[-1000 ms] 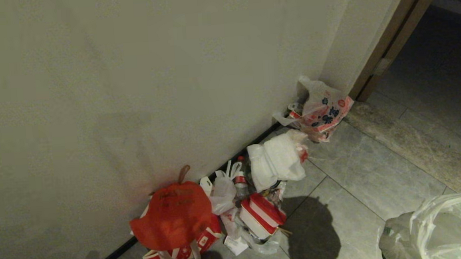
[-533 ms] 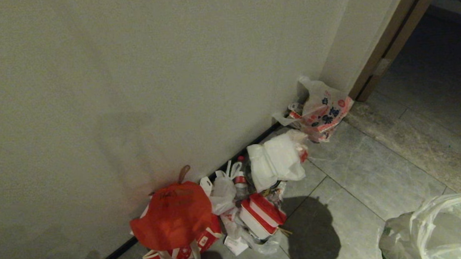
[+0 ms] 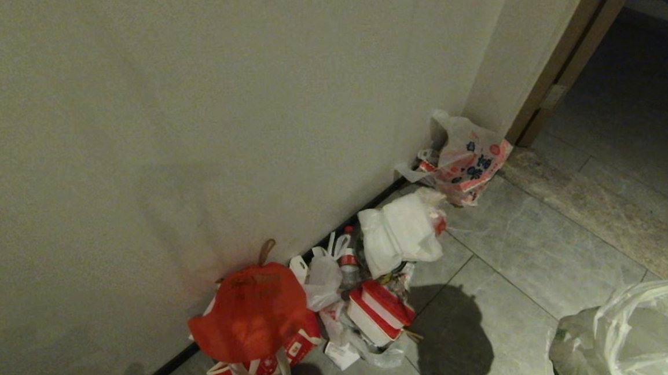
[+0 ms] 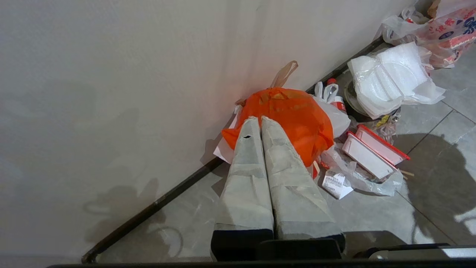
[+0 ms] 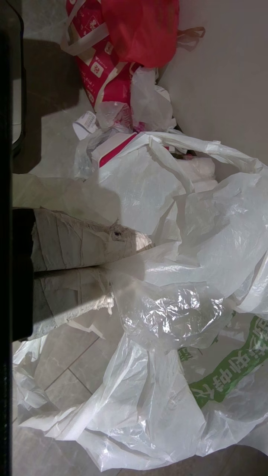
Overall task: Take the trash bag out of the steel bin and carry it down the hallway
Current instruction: Put the trash bag at the door
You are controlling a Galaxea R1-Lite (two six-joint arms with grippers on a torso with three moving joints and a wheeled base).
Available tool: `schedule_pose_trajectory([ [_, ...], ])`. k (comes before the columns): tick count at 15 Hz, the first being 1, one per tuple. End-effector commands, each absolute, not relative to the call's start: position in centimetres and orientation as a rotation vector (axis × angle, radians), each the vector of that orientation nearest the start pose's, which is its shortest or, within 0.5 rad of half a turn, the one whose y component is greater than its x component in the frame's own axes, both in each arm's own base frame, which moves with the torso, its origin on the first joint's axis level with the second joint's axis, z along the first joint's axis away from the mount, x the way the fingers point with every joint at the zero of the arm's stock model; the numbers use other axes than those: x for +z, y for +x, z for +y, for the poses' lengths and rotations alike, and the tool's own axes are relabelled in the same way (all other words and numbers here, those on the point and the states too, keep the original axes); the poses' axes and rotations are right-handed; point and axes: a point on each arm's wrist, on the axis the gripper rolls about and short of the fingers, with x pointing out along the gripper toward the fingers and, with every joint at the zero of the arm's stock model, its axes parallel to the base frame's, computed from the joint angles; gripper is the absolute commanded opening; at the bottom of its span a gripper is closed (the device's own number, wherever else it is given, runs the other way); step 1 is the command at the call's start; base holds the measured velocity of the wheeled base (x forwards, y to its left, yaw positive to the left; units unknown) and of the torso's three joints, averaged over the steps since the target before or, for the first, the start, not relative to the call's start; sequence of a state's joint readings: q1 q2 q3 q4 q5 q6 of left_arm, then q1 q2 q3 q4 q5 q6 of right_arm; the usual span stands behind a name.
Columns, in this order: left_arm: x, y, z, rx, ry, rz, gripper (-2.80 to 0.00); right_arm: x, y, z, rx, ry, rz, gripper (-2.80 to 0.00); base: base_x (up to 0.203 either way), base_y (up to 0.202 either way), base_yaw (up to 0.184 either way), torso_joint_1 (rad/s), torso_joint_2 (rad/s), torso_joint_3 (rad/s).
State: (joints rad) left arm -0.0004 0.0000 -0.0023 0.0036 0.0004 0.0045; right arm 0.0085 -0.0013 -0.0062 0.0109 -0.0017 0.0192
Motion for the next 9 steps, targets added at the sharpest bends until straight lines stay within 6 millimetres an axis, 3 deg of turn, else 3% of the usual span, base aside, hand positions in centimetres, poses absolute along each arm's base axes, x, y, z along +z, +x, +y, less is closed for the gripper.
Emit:
schedule_pose_trajectory([
  [1,7.57,-2.30,0.00,0.000,0.005,0.003,-2.80,7.61,-2.33,-0.02,0.007,0.020,0.005,-2.80,0.000,0.000,0.000,0.000,0.00,0.000],
  [9,7.56,-2.29,0.00,0.002,0.003,0.002,-2.80,7.61,-2.33,-0.02,0.007,0.020,0.005,-2.80,0.000,0.000,0.000,0.000,0.00,0.000],
])
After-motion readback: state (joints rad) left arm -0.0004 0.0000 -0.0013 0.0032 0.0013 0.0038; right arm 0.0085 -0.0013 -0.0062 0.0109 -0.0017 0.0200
